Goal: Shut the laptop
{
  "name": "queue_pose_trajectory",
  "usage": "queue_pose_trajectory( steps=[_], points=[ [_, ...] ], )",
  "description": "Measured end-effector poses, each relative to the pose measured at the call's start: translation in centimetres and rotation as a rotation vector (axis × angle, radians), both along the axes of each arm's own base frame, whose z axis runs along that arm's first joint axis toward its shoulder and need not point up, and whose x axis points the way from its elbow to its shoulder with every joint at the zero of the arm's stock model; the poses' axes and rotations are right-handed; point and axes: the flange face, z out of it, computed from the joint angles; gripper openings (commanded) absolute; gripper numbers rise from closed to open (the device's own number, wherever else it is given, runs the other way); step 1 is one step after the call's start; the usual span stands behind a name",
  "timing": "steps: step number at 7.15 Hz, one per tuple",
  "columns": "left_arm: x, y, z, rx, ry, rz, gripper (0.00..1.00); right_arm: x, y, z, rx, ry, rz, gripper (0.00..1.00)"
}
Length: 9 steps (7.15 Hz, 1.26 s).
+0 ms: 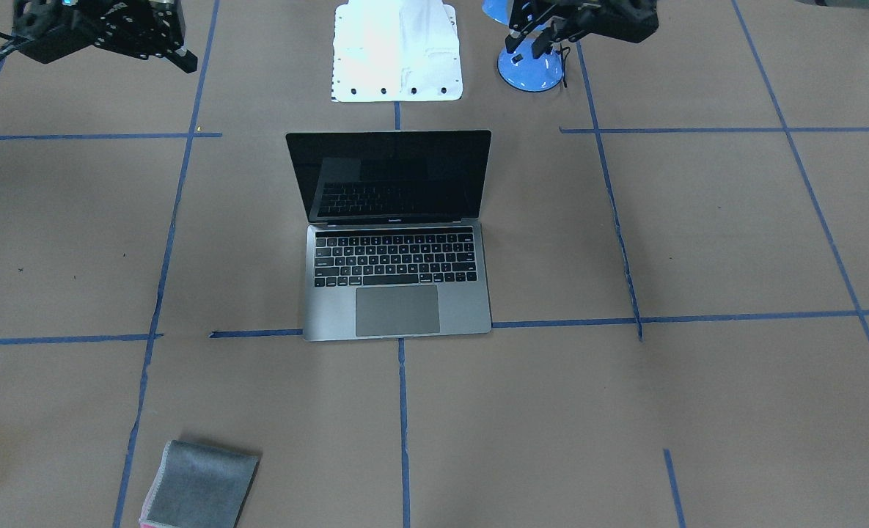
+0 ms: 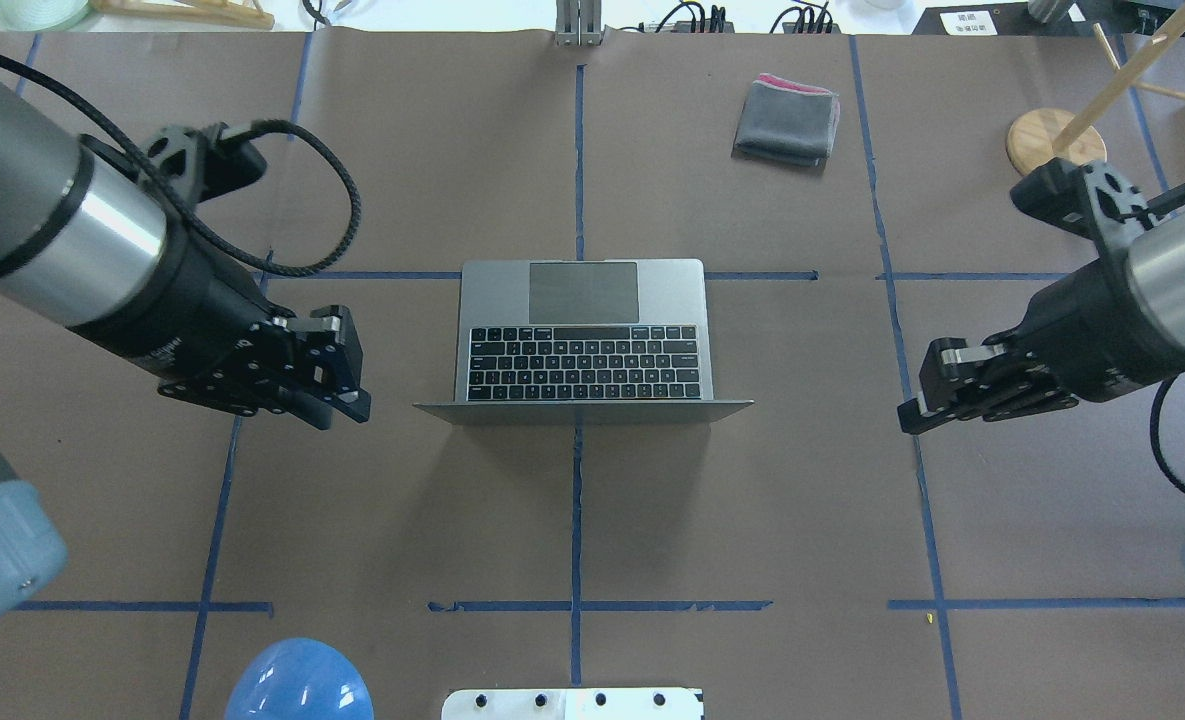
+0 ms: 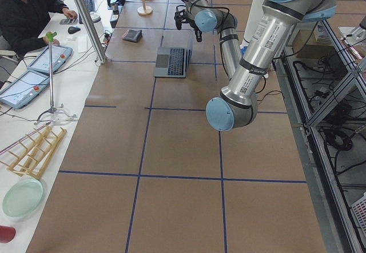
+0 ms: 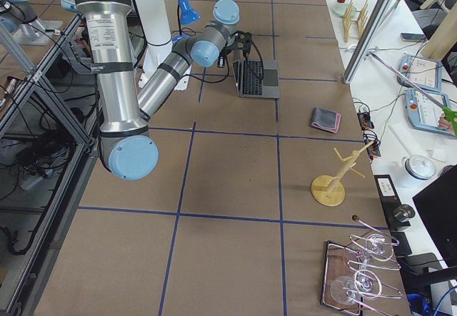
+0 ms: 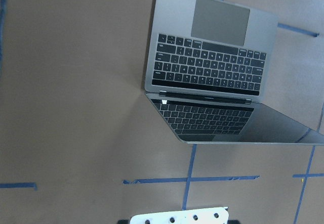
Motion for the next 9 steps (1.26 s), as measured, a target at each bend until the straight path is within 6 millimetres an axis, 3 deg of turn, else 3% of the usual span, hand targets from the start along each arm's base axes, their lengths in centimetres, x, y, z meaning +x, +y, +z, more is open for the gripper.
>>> queue_pose_trajectory(
  steps=[3,6,7,9],
  points=[
    [6.8,2.2,-0.1,0.048,-0.043,0.034,0.00,-7.8,3.9,-1.1,0.133,0.023,0.024,0.02],
    [11.3,2.3,0.7,0.072,-0.095,0.026,0.00,-14.7,6.2,-2.2,0.214,0.051,0.076,0.03],
    [12.6,2.0,1.2,0.080,-0.099,0.021,0.01,-16.3,6.7,-2.2,0.233,0.064,0.090,0.03],
    [14.1,1.3,2.1,0.082,-0.108,0.018,0.01,-17.7,6.5,-2.6,0.257,0.071,0.122,0.03]
  ],
)
